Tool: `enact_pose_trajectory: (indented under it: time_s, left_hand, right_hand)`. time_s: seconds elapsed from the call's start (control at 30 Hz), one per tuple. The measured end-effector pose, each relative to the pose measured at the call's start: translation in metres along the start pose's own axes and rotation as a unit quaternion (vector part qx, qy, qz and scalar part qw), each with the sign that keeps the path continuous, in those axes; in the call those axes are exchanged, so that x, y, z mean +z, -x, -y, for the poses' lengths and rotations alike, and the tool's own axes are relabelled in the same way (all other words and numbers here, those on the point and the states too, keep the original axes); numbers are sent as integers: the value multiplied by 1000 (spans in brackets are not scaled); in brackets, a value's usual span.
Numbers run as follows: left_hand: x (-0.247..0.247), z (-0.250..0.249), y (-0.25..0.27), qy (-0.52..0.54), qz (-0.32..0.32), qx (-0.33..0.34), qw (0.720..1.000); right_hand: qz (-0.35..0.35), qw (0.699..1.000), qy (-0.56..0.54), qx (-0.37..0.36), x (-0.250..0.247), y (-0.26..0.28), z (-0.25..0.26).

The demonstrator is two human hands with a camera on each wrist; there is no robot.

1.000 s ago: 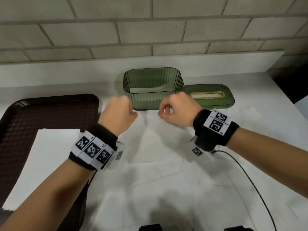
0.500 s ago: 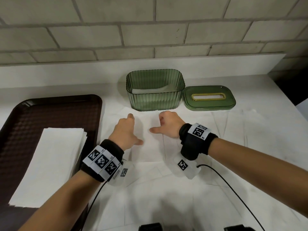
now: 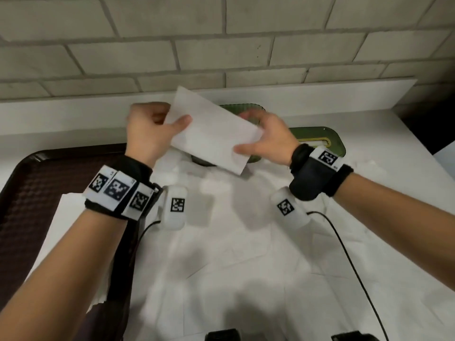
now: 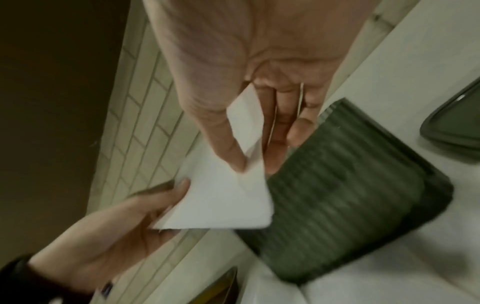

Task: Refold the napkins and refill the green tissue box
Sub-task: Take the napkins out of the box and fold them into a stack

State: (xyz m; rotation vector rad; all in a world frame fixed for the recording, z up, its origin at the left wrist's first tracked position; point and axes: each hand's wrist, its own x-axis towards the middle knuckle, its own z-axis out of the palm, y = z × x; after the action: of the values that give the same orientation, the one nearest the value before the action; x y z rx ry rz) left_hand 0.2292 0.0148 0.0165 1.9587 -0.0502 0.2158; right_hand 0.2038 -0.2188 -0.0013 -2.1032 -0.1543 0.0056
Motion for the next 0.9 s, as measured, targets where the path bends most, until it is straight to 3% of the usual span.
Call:
enact_pose_trajectory:
  time_s: [0.1,0.2,0.27,0.4,0.57,0.73,0.83,0.9]
  left_hand:
    - [11,5,-16,-19,-49,24,998]
    - [26,3,-29,-105,-43,55,992]
    - [38,6,-40,-211,-3,67,975]
    - [57,22,-50,-325,87,41,941]
    - [62,27,-40,-409,140,68,899]
    - [40,17,-22,-396,105,123,904]
    - [20,16,-4,-371,55,169,911]
    - [11,22,11,-369,61,140,917]
  right_hand:
    - [-100,994,-49,13,-17,-19,-6]
    - [-149,989,-13,16,-27,-38,-9]
    - [-141,989,35,18,-27,-48,-12]
    - [-84,978,190,36,-17,-61,-19]
    - [-2,908,418,38,-6,-61,-24]
    - [-39,898,438,-23,-10,-46,-12]
    - [-70,923,368,-90,-9,-23,-1]
    - [-38,939,326,-98,-3,-4,4]
